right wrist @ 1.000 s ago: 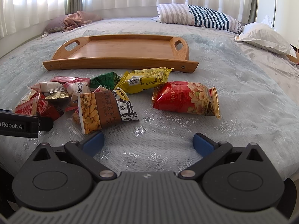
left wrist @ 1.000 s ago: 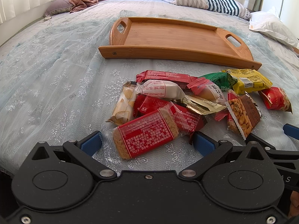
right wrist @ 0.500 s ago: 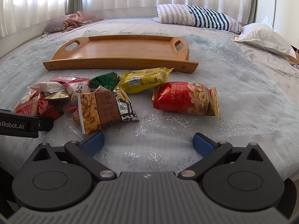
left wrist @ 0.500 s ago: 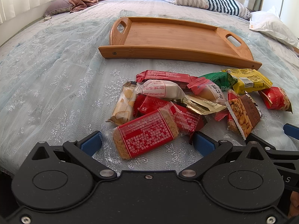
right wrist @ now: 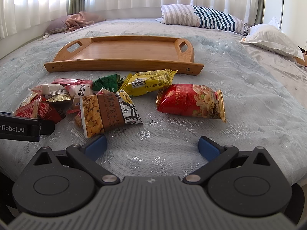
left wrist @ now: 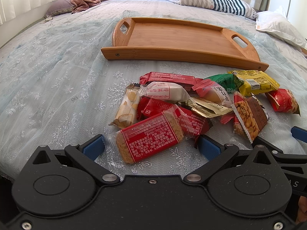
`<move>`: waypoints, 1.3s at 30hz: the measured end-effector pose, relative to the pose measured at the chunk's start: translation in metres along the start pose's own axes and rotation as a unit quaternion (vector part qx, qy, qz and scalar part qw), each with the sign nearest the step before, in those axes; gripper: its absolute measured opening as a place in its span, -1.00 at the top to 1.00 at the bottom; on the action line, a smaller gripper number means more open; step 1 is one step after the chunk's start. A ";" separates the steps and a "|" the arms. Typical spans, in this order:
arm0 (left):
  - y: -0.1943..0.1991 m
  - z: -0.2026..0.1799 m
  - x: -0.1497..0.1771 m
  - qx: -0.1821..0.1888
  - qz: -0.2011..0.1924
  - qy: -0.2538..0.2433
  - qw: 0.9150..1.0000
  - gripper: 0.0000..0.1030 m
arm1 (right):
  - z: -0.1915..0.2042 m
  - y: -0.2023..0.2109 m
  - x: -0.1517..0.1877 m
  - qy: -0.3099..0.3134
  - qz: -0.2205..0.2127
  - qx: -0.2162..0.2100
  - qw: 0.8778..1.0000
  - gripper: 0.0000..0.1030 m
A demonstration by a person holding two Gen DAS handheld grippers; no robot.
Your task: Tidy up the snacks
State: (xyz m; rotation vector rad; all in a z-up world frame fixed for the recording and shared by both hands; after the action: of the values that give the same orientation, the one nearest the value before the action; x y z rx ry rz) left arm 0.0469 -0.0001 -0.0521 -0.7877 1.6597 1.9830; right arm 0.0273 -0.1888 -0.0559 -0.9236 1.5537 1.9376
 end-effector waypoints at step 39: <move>0.000 0.000 -0.002 0.000 -0.002 0.001 1.000 -1.00 | -0.001 0.001 0.001 -0.004 0.004 0.002 1.000 -1.00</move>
State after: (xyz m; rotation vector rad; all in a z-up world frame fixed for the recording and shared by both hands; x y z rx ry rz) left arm 0.0477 0.0003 -0.0506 -0.7930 1.6588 1.9800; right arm 0.0264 -0.1904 -0.0561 -0.9088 1.5575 1.9412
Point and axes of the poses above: each gripper's, at about its wrist camera, not at the fingertips, and y roughly against the way its jaws point, z to its left, x to its underside, the point moved 7 cm from there along -y, roughly the way its jaws point, and after that the axes turned 11 degrees about -x, right-handed, at the moved point
